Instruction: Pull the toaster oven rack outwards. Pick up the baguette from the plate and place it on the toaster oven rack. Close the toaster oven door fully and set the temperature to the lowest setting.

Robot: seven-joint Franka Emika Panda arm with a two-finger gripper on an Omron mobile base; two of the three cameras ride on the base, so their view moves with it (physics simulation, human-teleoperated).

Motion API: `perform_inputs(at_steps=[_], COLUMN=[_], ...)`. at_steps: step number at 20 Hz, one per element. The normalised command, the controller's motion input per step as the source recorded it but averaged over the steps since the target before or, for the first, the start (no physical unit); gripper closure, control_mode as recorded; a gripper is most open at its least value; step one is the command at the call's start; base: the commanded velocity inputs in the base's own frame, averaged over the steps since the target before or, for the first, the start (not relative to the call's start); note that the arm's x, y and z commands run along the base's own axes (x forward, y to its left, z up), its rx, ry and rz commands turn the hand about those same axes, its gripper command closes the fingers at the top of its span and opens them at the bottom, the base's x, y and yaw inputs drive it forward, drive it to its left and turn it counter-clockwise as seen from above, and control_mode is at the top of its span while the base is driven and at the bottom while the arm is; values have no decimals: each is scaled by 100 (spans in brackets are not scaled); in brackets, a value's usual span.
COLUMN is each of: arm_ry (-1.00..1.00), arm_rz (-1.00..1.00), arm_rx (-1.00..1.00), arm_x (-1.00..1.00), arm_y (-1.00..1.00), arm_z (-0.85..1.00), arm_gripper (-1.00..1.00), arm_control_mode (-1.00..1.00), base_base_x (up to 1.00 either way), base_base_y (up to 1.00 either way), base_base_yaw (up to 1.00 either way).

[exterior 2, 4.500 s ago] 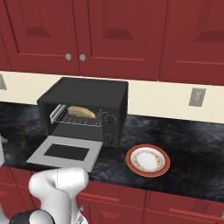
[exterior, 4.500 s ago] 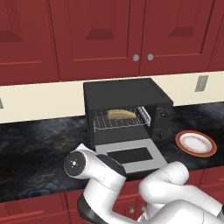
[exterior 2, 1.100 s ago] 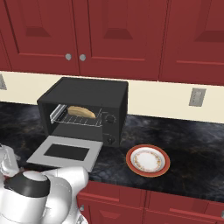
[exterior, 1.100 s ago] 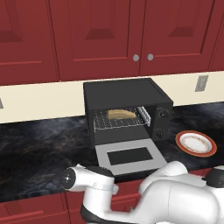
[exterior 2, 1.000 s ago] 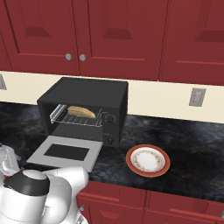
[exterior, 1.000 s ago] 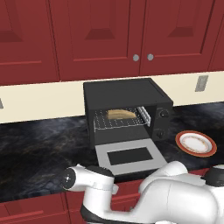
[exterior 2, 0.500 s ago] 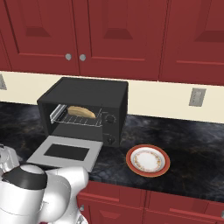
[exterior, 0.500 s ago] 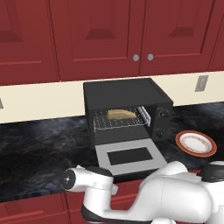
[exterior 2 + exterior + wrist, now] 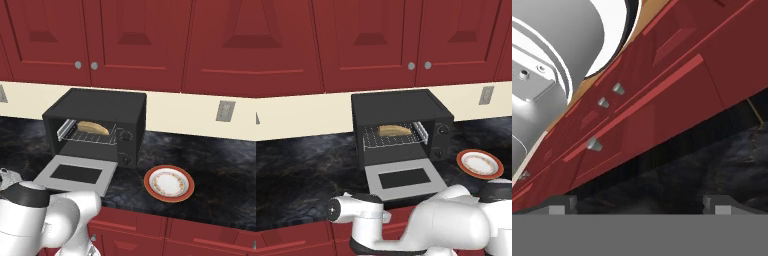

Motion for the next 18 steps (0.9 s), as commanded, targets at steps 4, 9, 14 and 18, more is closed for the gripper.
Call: perform_inputs(at_steps=[4,9,14,18], arm_ry=[0,0,0,0], arm_rz=[0,0,0,0], arm_rx=[-7,-1,0,-1], arm_x=[9,15,13,12], arm_y=[0,0,0,0], arm_z=[-6,-2,-11,-21], arm_gripper=[-100,-100,-100,-100], arm_control_mode=[-100,-100,-100,-100], base_base_x=[0,0,0,0], base_base_y=[0,0,0,0], base_base_yaw=[0,0,0,0])
